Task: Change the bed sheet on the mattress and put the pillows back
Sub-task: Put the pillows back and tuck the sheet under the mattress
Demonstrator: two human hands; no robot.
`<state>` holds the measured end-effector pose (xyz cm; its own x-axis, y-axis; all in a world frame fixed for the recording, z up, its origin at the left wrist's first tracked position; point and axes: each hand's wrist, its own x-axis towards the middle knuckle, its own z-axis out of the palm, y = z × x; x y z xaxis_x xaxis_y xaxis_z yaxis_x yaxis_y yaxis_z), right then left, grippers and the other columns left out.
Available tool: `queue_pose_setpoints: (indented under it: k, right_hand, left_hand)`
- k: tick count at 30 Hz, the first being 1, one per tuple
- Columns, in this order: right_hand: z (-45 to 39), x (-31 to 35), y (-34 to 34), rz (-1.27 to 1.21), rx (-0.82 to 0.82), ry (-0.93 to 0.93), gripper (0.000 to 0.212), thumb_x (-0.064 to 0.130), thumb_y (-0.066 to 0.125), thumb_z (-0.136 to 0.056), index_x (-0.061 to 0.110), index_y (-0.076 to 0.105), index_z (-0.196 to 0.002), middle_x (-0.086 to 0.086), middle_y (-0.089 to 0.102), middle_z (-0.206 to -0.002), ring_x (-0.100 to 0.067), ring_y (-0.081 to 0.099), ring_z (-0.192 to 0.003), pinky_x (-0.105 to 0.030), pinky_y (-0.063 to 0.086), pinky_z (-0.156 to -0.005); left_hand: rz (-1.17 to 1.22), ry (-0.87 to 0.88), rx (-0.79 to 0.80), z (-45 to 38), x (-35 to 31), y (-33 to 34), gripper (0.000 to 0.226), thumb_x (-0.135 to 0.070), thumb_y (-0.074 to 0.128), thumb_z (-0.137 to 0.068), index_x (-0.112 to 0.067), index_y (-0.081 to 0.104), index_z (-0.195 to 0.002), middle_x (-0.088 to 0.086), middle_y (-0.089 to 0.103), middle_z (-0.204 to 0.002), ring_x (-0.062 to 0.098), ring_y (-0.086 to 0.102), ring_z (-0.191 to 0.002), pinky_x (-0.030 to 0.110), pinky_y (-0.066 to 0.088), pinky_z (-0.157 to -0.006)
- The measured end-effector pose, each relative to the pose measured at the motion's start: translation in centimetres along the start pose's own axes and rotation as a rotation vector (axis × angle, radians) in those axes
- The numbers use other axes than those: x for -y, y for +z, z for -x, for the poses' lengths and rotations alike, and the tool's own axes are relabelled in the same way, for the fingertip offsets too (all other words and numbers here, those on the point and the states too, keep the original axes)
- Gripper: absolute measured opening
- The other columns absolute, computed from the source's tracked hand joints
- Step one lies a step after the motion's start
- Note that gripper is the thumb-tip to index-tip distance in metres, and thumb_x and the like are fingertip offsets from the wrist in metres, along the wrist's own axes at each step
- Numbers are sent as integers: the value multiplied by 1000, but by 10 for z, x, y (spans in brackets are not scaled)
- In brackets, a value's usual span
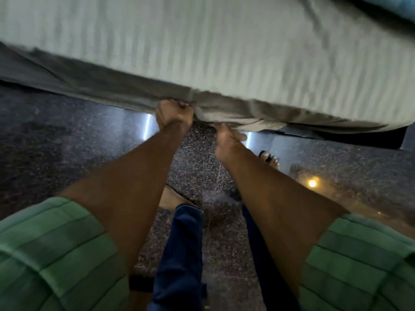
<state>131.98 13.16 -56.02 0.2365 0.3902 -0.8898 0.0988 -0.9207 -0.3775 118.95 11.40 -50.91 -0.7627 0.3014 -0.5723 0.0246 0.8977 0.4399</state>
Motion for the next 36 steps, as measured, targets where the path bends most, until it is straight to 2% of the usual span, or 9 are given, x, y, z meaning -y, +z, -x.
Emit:
queue_pose_setpoints:
  k: [2, 6, 10, 14, 22, 26, 29, 34, 36]
  right_hand:
    - [45, 21, 3, -129, 77, 110, 20, 37, 66, -98, 19, 61, -106, 3, 64, -82, -9, 61, -68, -24, 53, -63]
    - [37, 25, 24, -364, 48, 116, 38, 6, 54, -104, -5, 52, -140, -22, 68, -119, -32, 68, -103, -35, 58, -87]
    - [47, 22, 34, -394, -12, 103, 18, 8, 55, -104, -1, 60, -119, -23, 69, -99, -30, 72, -87, -29, 60, -59]
    - [47, 19, 22, -465, 141, 152, 13, 24, 50, -103, 21, 59, -93, -2, 64, -96, -16, 66, -87, -30, 51, -80]
    - [64, 33, 29, -603, 224, 148, 25, 17, 39, -104, 13, 63, -102, -6, 67, -110, -23, 63, -116, -35, 43, -108]
    - [67, 39, 40, -781, 305, 164, 41, 27, 25, -104, 23, 54, -133, -7, 58, -139, -23, 47, -140, -44, 33, -112]
    - [64, 51, 45, -832, 293, 171, 48, 33, 24, -103, 26, 51, -142, -10, 56, -147, -25, 48, -139, -45, 31, -110]
    - [67, 57, 43, -608, 188, 165, 27, 27, 31, -101, 24, 57, -93, -3, 63, -90, -15, 59, -79, -30, 43, -84]
    - [68, 68, 42, -557, 151, 172, 28, 27, 34, -104, 18, 61, -101, 0, 60, -88, -16, 61, -87, -30, 46, -88]
  left_hand:
    - [147, -90, 69, -11, 8, 4, 26, -34, 68, -78, -8, 72, -82, 12, 77, -100, 31, 70, -105, 34, 52, -90]
    - [313, -189, -41, -6, 21, 1, 15, -27, 67, -92, -13, 71, -96, -1, 73, -103, 20, 66, -107, 16, 39, -74]
    - [271, -462, 250, -24, 52, 2, 58, -30, 54, -104, -3, 37, -152, 17, 44, -153, 35, 48, -137, 32, 43, -90]
    - [905, -599, 377, -25, 39, 4, 17, -30, 58, -103, -20, 57, -116, -1, 62, -100, 15, 59, -87, 27, 52, -65]
    - [738, -548, 49, -16, 29, -2, 29, -17, 88, -72, -9, 65, -88, 7, 74, -72, 7, 52, -37, 15, 32, -36]
    - [930, -585, 147, -34, 8, -16, 26, -7, 77, -83, -5, 71, -109, 2, 75, -88, 8, 66, -65, 15, 47, -45]
    - [996, -560, 224, -35, 5, -12, 37, -30, 65, -91, -11, 67, -122, -2, 72, -114, 13, 71, -88, 21, 56, -55]
    - [1143, -619, 176, -3, -28, -17, 20, -19, 48, -95, -16, 68, -96, 0, 71, -89, 13, 63, -72, 19, 49, -49]
    - [1229, -643, 183, 0, -31, -19, 26, -21, 37, -97, -19, 62, -93, -2, 61, -81, 11, 56, -72, 19, 47, -60]
